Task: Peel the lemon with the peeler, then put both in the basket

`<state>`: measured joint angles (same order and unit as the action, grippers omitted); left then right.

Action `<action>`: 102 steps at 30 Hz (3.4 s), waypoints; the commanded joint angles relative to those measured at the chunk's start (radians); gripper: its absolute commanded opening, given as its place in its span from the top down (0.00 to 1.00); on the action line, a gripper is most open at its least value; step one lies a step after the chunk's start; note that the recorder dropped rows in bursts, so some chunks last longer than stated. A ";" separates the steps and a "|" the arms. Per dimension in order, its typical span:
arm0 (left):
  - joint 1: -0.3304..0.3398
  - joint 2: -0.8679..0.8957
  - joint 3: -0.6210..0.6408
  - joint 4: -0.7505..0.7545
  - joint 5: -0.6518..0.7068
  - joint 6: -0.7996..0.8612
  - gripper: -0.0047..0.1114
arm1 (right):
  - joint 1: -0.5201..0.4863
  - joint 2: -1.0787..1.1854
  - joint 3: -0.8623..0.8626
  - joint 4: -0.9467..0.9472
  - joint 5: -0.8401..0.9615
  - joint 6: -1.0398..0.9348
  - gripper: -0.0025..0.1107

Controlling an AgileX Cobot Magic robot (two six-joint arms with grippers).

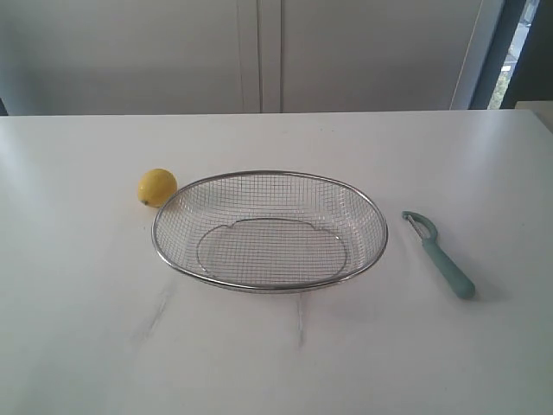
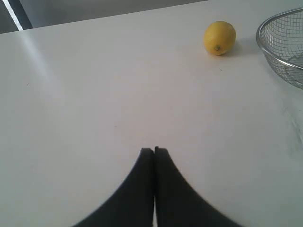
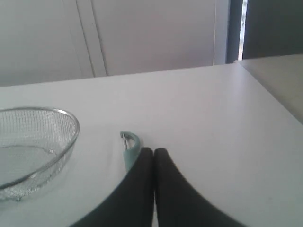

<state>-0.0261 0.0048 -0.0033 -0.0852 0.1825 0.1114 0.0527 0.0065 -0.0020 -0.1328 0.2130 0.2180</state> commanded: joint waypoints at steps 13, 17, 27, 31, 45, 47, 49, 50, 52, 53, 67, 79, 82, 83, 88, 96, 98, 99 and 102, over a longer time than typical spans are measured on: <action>0.003 -0.005 0.003 -0.002 0.006 -0.001 0.96 | 0.006 -0.006 0.002 0.000 -0.496 -0.006 0.98; 0.003 -0.005 0.003 -0.002 0.006 -0.001 0.96 | 0.006 -0.006 0.002 0.002 -0.496 -0.006 0.98; 0.003 -0.005 0.003 -0.002 0.006 -0.001 0.96 | 0.006 -0.006 0.002 0.006 -0.501 0.103 0.98; 0.003 -0.005 0.003 -0.002 0.006 -0.001 0.96 | 0.006 -0.006 0.002 0.009 -0.499 0.317 0.98; 0.003 -0.005 0.003 -0.002 0.006 -0.001 0.96 | 0.006 -0.006 0.002 0.005 -0.428 0.001 0.98; 0.003 -0.005 0.003 -0.002 0.006 -0.001 0.96 | 0.006 -0.006 0.002 0.005 -0.467 0.012 0.98; 0.003 -0.005 0.003 -0.002 0.006 -0.001 0.96 | 0.006 -0.006 0.002 0.005 -0.519 0.012 0.98; 0.003 -0.005 0.003 -0.002 0.006 -0.001 0.96 | 0.006 -0.006 0.002 0.005 -0.537 0.010 0.98; 0.003 -0.005 0.003 -0.002 0.006 -0.001 0.96 | 0.006 -0.006 0.002 0.005 -0.593 -0.016 0.98; 0.003 -0.005 0.003 -0.002 0.006 -0.001 0.96 | 0.006 -0.006 0.002 0.005 -0.620 -0.041 0.98; 0.003 -0.005 0.003 -0.002 0.006 -0.001 0.96 | 0.006 0.123 -0.197 0.118 -0.830 -0.376 0.98; 0.003 -0.005 0.003 -0.002 0.006 -0.001 0.96 | 0.006 0.492 -0.390 0.118 -1.040 -0.376 0.98; 0.003 -0.005 0.003 -0.002 0.006 -0.001 0.96 | 0.006 0.589 -0.455 0.120 -1.107 -0.376 0.98; 0.003 -0.005 0.003 -0.002 0.006 -0.001 0.96 | 0.006 0.622 -0.480 0.120 -1.124 -0.376 0.98; 0.003 -0.005 0.003 -0.002 0.006 -0.001 0.96 | 0.006 0.742 -0.555 0.120 -1.099 -0.372 0.98; 0.003 -0.005 0.003 -0.002 0.006 -0.001 0.96 | 0.006 0.793 -0.687 0.120 -0.647 -0.369 0.98; 0.003 -0.005 0.003 -0.002 0.006 -0.001 0.96 | 0.006 0.813 -0.760 0.141 -0.449 -0.369 0.98; 0.003 -0.005 0.003 -0.002 0.006 -0.001 0.96 | 0.006 0.830 -0.808 0.144 -0.352 -0.369 0.98; 0.003 -0.005 0.003 -0.002 0.006 -0.001 0.96 | 0.006 0.910 -0.966 0.144 -0.002 -0.369 0.98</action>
<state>-0.0261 0.0048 -0.0033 -0.0852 0.1845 0.1114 0.0527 0.8511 -0.8462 0.0000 -0.1061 -0.1483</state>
